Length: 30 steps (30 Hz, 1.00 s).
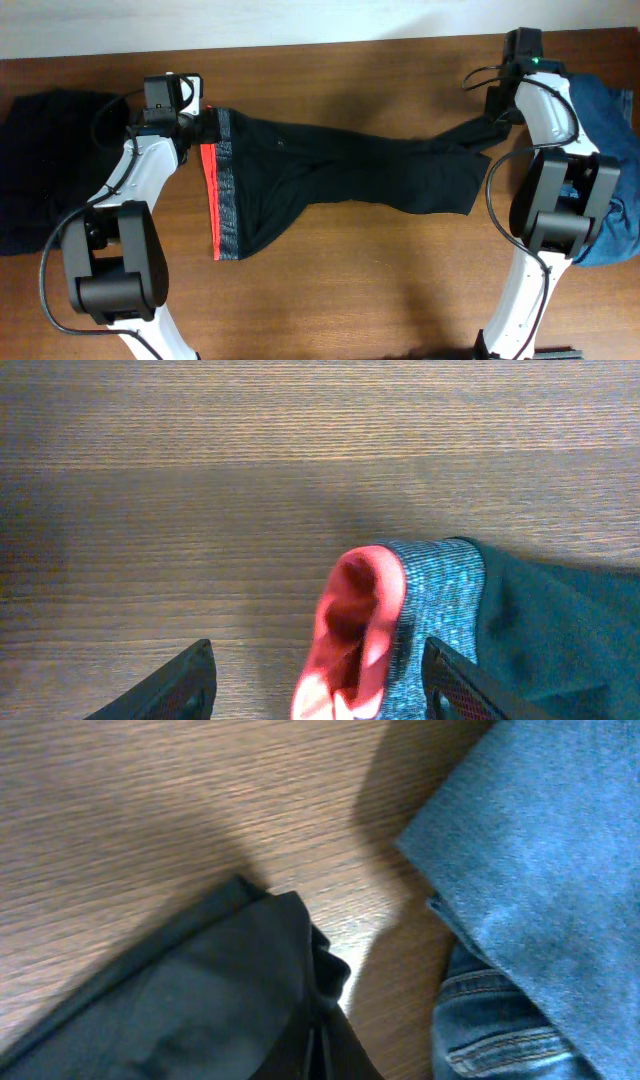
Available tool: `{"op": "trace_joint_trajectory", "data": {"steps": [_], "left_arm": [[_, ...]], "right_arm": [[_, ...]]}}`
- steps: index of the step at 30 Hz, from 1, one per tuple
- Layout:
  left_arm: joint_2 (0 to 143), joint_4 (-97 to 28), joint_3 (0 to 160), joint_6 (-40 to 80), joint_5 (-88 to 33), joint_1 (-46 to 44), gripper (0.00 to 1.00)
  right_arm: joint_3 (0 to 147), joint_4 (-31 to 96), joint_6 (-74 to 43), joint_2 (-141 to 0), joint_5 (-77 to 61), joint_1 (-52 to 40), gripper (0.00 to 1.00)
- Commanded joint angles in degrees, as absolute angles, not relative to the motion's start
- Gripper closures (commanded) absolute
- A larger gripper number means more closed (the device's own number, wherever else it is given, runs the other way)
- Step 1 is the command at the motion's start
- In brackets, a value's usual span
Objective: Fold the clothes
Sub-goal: 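Pull the pant leg rightward with the right gripper, stretching the pants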
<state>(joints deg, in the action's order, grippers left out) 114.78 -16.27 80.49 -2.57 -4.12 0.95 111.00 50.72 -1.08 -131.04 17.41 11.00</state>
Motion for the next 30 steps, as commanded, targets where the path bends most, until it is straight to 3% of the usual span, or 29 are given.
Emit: {"op": "trace_joint_trajectory", "data": {"steps": [1, 12, 15, 30], "left_arm": [[113.8, -16.1, 81.8, -2.0, -9.9, 1.3, 0.35], [113.9, -15.6, 81.8, -2.0, -12.1, 1.2, 0.36], [113.9, -15.2, 81.8, -2.0, -13.1, 1.2, 0.42], [117.3, -12.1, 81.8, -0.8, -14.9, 1.2, 0.47]], "right_arm": [[112.2, 50.6, -1.6, -130.6, 16.6, 10.1, 0.96], [112.2, 50.6, -1.6, -130.6, 16.5, 10.0, 0.96], [112.2, 50.6, -1.6, -130.6, 16.5, 10.0, 0.96], [112.2, 50.6, -1.6, -130.6, 16.5, 10.0, 0.96]]}}
